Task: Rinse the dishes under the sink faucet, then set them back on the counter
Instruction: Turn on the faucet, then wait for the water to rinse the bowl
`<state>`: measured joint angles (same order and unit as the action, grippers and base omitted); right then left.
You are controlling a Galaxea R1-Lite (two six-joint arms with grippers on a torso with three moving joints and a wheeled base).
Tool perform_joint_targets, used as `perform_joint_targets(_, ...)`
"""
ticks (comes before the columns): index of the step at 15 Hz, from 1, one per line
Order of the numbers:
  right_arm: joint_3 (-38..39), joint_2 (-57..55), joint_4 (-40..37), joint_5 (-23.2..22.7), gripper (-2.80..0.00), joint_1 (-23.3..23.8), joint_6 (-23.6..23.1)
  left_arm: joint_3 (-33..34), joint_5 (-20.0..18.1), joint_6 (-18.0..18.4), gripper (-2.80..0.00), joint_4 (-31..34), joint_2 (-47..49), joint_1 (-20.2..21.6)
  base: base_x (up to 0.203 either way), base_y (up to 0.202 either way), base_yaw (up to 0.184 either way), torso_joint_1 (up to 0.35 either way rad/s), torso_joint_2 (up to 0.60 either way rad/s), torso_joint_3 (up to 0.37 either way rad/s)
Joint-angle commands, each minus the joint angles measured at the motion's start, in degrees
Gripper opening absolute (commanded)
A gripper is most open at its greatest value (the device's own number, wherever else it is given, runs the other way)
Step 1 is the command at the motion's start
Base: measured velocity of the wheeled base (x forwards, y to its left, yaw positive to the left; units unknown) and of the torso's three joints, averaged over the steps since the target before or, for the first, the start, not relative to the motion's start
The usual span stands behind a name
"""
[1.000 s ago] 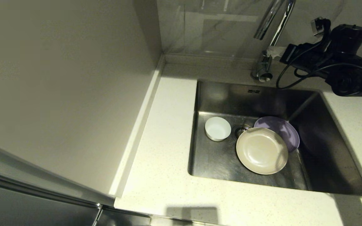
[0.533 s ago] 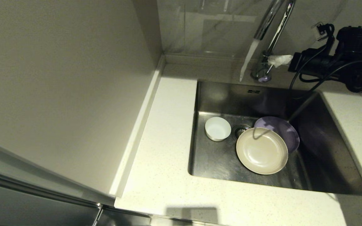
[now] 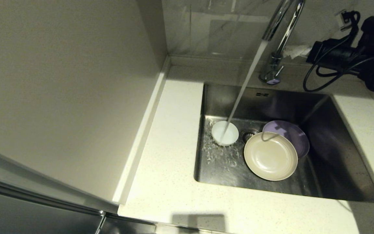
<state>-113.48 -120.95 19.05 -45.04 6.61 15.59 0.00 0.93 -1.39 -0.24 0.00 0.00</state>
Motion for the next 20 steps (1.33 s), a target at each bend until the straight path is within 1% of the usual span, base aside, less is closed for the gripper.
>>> perform_joint_targets(1, 0.01, 2.84, 2.91, 1.61, -2.8, -0.02, 1.41, 0.0, 0.04, -0.02, -2.8, -0.03, -0.09, 0.0, 0.0, 0.0, 0.0, 0.0, 0.0, 0.0)
perform_joint_targets(3, 0.05, 4.12, 5.82, 4.68, -2.8, -0.02, -0.19, 0.0, 0.04, -0.02, -2.8, -0.03, -0.09, 0.0, 0.0, 0.0, 0.0, 0.0, 0.0, 0.0)
perform_joint_targets(5, 0.89, 5.86, 5.33, 10.48, -2.8, 0.18, -4.87, 0.0, 0.04, -0.02, -2.8, -0.03, -0.09, 0.0, 0.0, 0.0, 0.0, 0.0, 0.0, 0.0)
perform_joint_targets(6, 2.21, 7.54, 3.42, 14.14, -2.8, 0.46, -6.91, 0.0, 0.04, -0.02, -2.8, -0.03, -0.09, 0.0, 0.0, 0.0, 0.0, 0.0, 0.0, 0.0)
perform_joint_targets(7, 4.26, 9.87, -0.46, 18.39, -2.8, 1.11, -9.61, 0.0, 0.04, -0.02, -2.8, -0.03, -0.09, 0.0, 0.0, 0.0, 0.0, 0.0, 0.0, 0.0)
perform_joint_targets(9, 11.91, 16.77, -10.08, 26.34, -2.8, 1.87, -13.89, 0.0, 0.04, -0.02, -2.8, -0.03, -0.09, 0.0, 0.0, 0.0, 0.0, 0.0, 0.0, 0.0)
perform_joint_targets(10, 17.46, 21.27, -14.91, 28.98, -2.8, 2.02, -14.91, 0.0, 0.04, -0.02, -2.8, -0.03, -0.09, 0.0, 0.0, 0.0, 0.0, 0.0, 0.0, 0.0)
perform_joint_targets(11, 24.48, 25.95, -18.24, 30.33, -2.8, 2.1, -15.49, 0.0, 0.04, -0.02, -2.8, -0.03, -0.09, 0.0, 0.0, 0.0, 0.0, 0.0, 0.0, 0.0)
perform_joint_targets(13, 41.67, 38.4, -21.68, 31.8, -2.8, 1.98, -16.52, 0.0, 0.04, -0.02, -2.8, -0.03, -0.09, 0.0, 0.0, 0.0, 0.0, 0.0, 0.0, 0.0)
perform_joint_targets(14, 49.99, 45.23, -22.21, 32.22, -2.8, 1.76, -17.05, 0.0, 0.04, -0.02, -2.8, -0.03, -0.09, 0.0, 0.0, 0.0, 0.0, 0.0, 0.0, 0.0)
perform_joint_targets(16, 65.96, 59.04, -21.07, 32.85, -2.8, 1.31, -17.91, 0.0, 0.04, -0.02, -2.8, -0.03, -0.09, 0.0, 0.0, 0.0, 0.0, 0.0, 0.0, 0.0)
perform_joint_targets(17, 73.77, 66.22, -19.26, 33.11, -2.8, 1.16, -18.28, 0.0, 0.04, -0.02, -2.8, -0.03, -0.09, 0.0, 0.0, 0.0, 0.0, 0.0, 0.0, 0.0)
perform_joint_targets(20, 92.32, 85.95, -13.55, 33.87, -2.8, 0.82, -20.22, 0.0, 0.04, -0.02, -2.8, -0.03, -0.09, 0.0, 0.0, 0.0, 0.0, 0.0, 0.0, 0.0)
